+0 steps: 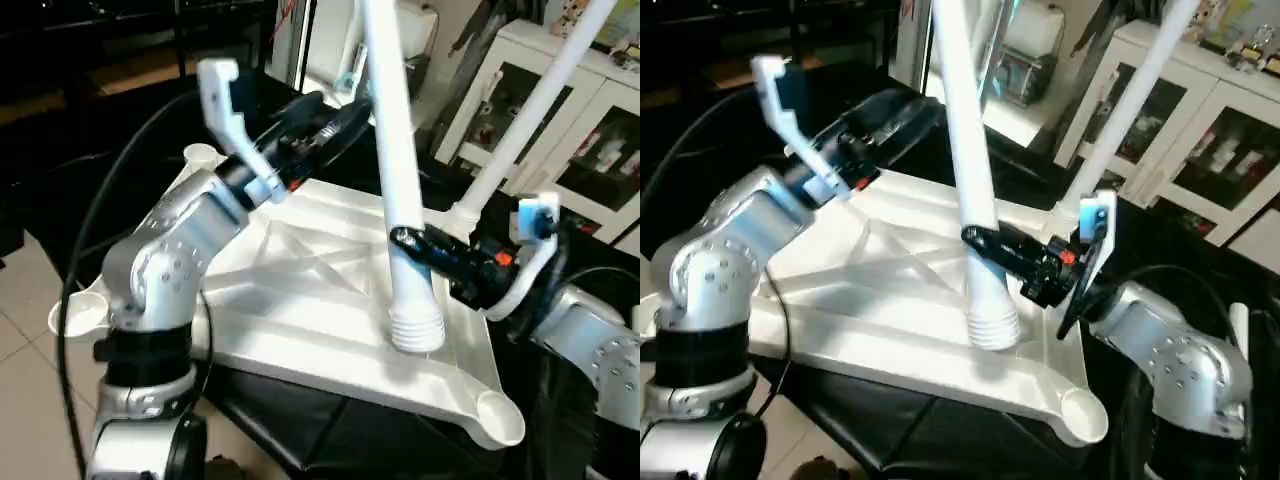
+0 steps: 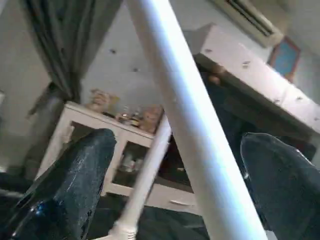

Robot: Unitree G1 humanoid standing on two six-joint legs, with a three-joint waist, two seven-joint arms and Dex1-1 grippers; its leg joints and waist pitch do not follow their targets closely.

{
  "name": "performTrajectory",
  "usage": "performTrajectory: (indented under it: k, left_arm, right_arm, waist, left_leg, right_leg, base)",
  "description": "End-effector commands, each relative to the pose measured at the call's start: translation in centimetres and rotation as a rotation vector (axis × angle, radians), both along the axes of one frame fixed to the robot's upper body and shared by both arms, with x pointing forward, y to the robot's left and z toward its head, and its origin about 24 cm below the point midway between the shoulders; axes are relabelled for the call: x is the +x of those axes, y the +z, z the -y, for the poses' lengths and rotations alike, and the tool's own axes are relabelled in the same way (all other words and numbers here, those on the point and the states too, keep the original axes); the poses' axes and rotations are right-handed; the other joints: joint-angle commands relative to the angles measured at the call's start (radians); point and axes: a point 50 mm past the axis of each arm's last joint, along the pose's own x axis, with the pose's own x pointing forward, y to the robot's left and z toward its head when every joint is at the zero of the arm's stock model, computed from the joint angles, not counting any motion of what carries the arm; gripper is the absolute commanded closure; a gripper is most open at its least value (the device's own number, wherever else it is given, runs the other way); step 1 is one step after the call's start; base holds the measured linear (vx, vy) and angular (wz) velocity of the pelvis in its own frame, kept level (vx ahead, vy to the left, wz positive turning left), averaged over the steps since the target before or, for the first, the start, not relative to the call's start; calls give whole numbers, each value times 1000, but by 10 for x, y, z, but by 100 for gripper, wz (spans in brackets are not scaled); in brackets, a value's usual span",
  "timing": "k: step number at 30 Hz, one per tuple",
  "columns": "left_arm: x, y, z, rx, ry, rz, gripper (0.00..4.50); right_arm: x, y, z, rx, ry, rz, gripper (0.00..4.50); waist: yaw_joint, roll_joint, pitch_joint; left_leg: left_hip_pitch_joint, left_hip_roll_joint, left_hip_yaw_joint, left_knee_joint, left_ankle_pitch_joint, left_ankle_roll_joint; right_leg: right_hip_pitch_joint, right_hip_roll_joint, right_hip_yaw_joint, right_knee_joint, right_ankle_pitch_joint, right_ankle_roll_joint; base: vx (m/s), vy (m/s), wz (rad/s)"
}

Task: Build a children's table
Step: Pick table leg

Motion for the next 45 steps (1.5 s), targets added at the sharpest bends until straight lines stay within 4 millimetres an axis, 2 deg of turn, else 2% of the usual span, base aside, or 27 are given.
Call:
performTrajectory:
  k: [1, 2, 3, 4, 6, 9, 11, 18, 19, 21, 26, 27, 28, 33, 36, 38, 41, 43, 45]
  left_arm:
    - [0, 3, 8, -16, -57, -23, 0]
    - [-1, 4, 12, -24, -86, -29, 0]
    - [-2, 5, 15, -27, -114, -31, 0]
    - [-3, 7, 17, -26, -136, -25, 0]
    - [-5, 13, 20, -36, -181, -8, 0]
    - [-4, 21, 21, -48, -215, 5, 0]
    - [-3, 23, 21, -47, -223, 7, 0]
    - [-6, 34, 24, -84, -315, 10, 0]
    - [-7, 37, 26, -96, -362, 7, 0]
    - [-7, 37, 26, -93, -372, 6, 0]
    - [-6, 33, 27, -85, -375, -8, 0]
    - [-5, 31, 28, -77, -380, -27, 0]
    - [-4, 30, 28, -73, -380, -33, 0]
    - [3, 27, 29, -58, -347, -66, 0]
    - [6, 27, 30, -47, -327, -72, 0]
    - [8, 26, 31, -42, -315, -77, 0]
    - [9, 27, 32, -41, -312, -78, 0]
    - [9, 28, 32, -44, -313, -74, 0]
    - [9, 29, 32, -55, -310, -71, 0]
  right_arm:
    - [-3, 11, 5, 19, -53, 38, 270]
    - [-5, 17, 4, 33, -71, 61, 270]
    - [-6, 23, 3, 55, -89, 80, 270]
    - [-6, 28, 3, 77, -97, 95, 270]
    - [-7, 34, 2, 80, -90, 115, 270]
    - [-9, 38, 0, 72, -62, 125, 270]
    - [-10, 39, -1, 68, -55, 127, 270]
    - [-10, 45, 0, 58, -63, 130, 270]
    - [-8, 48, 0, 57, -69, 135, 270]
    - [-8, 49, -1, 55, -65, 143, 270]
    - [-9, 50, -2, 57, -62, 149, 270]
    - [-8, 53, -3, 62, -59, 155, 270]
    - [-8, 54, -3, 62, -57, 157, 270]
    - [-8, 55, -4, 46, -57, 164, 270]
    - [-7, 55, -5, 27, -68, 171, 270]
    - [-8, 55, -6, 3, -76, 178, 270]
    - [-8, 54, -8, -29, -81, 183, 270]
    - [-6, 52, -9, -76, -107, 189, 270]
    - [-5, 50, -10, -127, -131, 195, 270]
  waist:
    - [1, 40, -63]
    - [-1, 51, -62]
    - [-4, 40, -62]
    - [-3, 47, -61]
    - [-6, 47, -60]
    - [-6, 55, -58]
    - [-8, 54, -58]
    - [-10, 59, -63]
    - [-9, 63, -65]
    - [-10, 63, -66]
    - [-10, 63, -69]
    - [-9, 67, -70]
    - [-10, 64, -69]
    - [-9, 65, -69]
    - [-10, 69, -71]
    - [-10, 71, -72]
    - [-10, 68, -72]
    - [-10, 73, -72]
    - [-10, 71, -71]
  left_leg:
    - [21, 48, -28, -81, -223, -81]
    - [23, 48, -28, -81, -233, -85]
    - [23, 46, -28, -81, -248, -83]
    - [24, 45, -27, -80, -247, -78]
    - [20, 44, -26, -80, -229, -70]
    - [20, 42, -24, -80, -224, -64]
    - [16, 42, -25, -82, -206, -58]
    - [16, 42, -22, -79, -153, -57]
    - [17, 43, -21, -79, -152, -58]
    - [19, 44, -21, -79, -154, -60]
    - [16, 45, -20, -80, -149, -60]
    - [17, 46, -21, -81, -149, -62]
    - [16, 44, -20, -81, -151, -62]
    - [16, 45, -20, -81, -159, -65]
    - [16, 46, -21, -82, -153, -70]
    - [17, 45, -21, -82, -154, -73]
    - [15, 45, -21, -81, -148, -71]
    - [14, 45, -21, -81, -141, -69]
    - [14, 44, -19, -80, -149, -67]
  right_leg:
    - [30, -103, 56, -94, -219, -93]
    - [26, -103, 56, -96, -219, -94]
    - [30, -100, 54, -98, -231, -93]
    - [29, -103, 55, -99, -246, -91]
    - [32, -101, 55, -101, -252, -85]
    - [31, -99, 57, -104, -259, -77]
    - [35, -98, 56, -103, -246, -69]
    - [37, -96, 56, -93, -156, -96]
    - [40, -97, 56, -92, -143, -102]
    - [38, -96, 55, -91, -132, -109]
    - [43, -99, 56, -92, -123, -110]
    - [43, -99, 56, -91, -119, -110]
    - [43, -97, 56, -92, -122, -107]
    - [44, -99, 57, -96, -147, -93]
    - [43, -98, 56, -94, -119, -99]
    - [43, -97, 56, -92, -110, -103]
    - [47, -97, 57, -91, -98, -107]
    - [46, -98, 58, -90, -89, -111]
    - [47, -98, 58, -92, -102, -112]
  base:
    - [0, 0, 0]
    - [0, 0, 0]
    - [0, 0, 0]
    - [0, 0, 0]
    - [0, 0, 0]
    - [0, 0, 0]
    - [0, 0, 0]
    - [0, 0, 0]
    - [0, 0, 0]
    - [0, 0, 0]
    - [0, 0, 0]
    - [0, 0, 0]
    - [0, 0, 0]
    - [0, 0, 0]
    - [0, 0, 0]
    - [0, 0, 0]
    - [0, 0, 0]
    - [0, 0, 0]
    - [0, 0, 0]
